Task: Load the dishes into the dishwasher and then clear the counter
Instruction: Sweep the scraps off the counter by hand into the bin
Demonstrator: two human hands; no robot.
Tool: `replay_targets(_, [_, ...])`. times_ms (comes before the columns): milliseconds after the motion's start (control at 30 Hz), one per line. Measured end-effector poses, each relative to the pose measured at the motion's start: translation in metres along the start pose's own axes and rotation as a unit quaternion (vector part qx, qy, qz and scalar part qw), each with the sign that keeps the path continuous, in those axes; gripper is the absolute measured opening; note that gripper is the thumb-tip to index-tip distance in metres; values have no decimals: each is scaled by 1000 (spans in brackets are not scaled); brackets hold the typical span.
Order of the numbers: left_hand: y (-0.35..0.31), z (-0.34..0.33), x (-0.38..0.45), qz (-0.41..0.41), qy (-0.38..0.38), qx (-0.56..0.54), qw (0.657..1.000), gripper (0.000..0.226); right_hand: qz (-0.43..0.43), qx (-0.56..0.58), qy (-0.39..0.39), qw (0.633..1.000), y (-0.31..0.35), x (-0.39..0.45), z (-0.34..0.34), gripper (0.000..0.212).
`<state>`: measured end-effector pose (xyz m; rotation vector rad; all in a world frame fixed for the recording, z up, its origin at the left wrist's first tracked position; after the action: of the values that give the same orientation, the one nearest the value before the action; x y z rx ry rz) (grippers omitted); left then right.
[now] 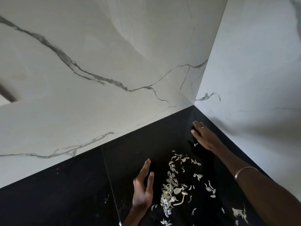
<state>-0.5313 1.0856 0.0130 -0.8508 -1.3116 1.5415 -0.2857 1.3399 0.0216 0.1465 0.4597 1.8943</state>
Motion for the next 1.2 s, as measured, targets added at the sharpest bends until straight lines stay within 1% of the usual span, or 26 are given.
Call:
replay_targets(33, [0, 0, 0, -1, 0, -1, 1000, 50, -38, 10, 18, 999, -4, 4, -9, 64])
replay_targets(67, [0, 0, 0, -2, 1, -2, 1000, 49, -50, 17, 29, 998, -3, 6, -20, 68])
replay_targets(100, [1, 0, 1, -3, 1, -3, 1000, 48, -38, 22, 32, 999, 6, 4, -28, 72])
replay_targets(133, [1, 0, 1, -6, 2, -4, 1000, 47, -11, 24, 37, 999, 20, -1, -37, 73])
replay_targets(200, [1, 0, 3, -15, 2, 3, 1000, 46, 73, 23, 57, 995, 59, -17, -52, 65])
replay_targets(267, [1, 0, 3, -16, 1, 10, 1000, 49, 156, 22, 85, 984, 99, -41, -64, 57])
replay_targets(333, [2, 0, 3, -20, 0, 15, 1000, 50, 221, 21, 108, 969, 124, -69, -78, 56])
replay_targets(433, [4, 1, 5, -27, 4, 29, 999, 50, 266, 21, 142, 953, 135, -111, -92, 54])
replay_targets(533, [7, 1, 5, -34, 5, 45, 998, 48, 288, 4, 146, 946, 140, -149, -90, 53])
replay_targets(600, [8, -1, 4, -41, 9, 51, 998, 48, 280, 15, 145, 949, 134, -158, -78, 52])
replay_targets(633, [9, -2, 4, -42, 12, 53, 998, 48, 258, 20, 128, 957, 125, -154, -70, 53])
replay_targets(667, [10, -3, 3, -43, 14, 54, 998, 48, 226, 29, 99, 969, 112, -147, -61, 53])
replay_targets(733, [11, -4, 3, -40, 18, 58, 997, 48, 128, 54, 31, 990, 77, -128, -45, 55])
replay_targets(767, [12, -4, 3, -38, 20, 60, 997, 48, 72, 61, 14, 995, 59, -119, -40, 56])
replay_targets(800, [12, -4, 3, -35, 21, 59, 997, 48, 29, 55, 14, 998, 45, -113, -40, 57])
replay_targets(833, [12, -4, 3, -33, 22, 58, 998, 48, 7, 39, 21, 999, 38, -110, -41, 58])
replay_targets(933, [12, -3, 2, -36, 21, 59, 997, 48, 17, 25, 49, 998, 59, -119, -50, 58])
replay_targets(967, [12, -4, 2, -39, 22, 60, 997, 48, 35, 25, 61, 997, 72, -128, -54, 57])
replay_targets(1100, [12, -5, 2, -40, 24, 77, 996, 49, 157, 11, 93, 983, 124, -171, -80, 56])
replay_targets(1167, [13, -5, 3, -43, 25, 83, 995, 51, 200, 12, 103, 974, 131, -191, -91, 56])
replay_targets(1200, [13, -5, 3, -45, 24, 83, 995, 52, 199, 31, 95, 975, 128, -198, -88, 55])
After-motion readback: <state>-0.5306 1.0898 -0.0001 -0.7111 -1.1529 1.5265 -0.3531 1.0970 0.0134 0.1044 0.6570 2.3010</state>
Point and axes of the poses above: each hand's wrist, its own x-axis towards the middle knuckle, its own z-axis out of the back of the hand, y = z × x, the point moved 6 cm from there along x, towards the middle knuckle, and after that the axes turned 2 degrees about -x, right-handed, at the moved point
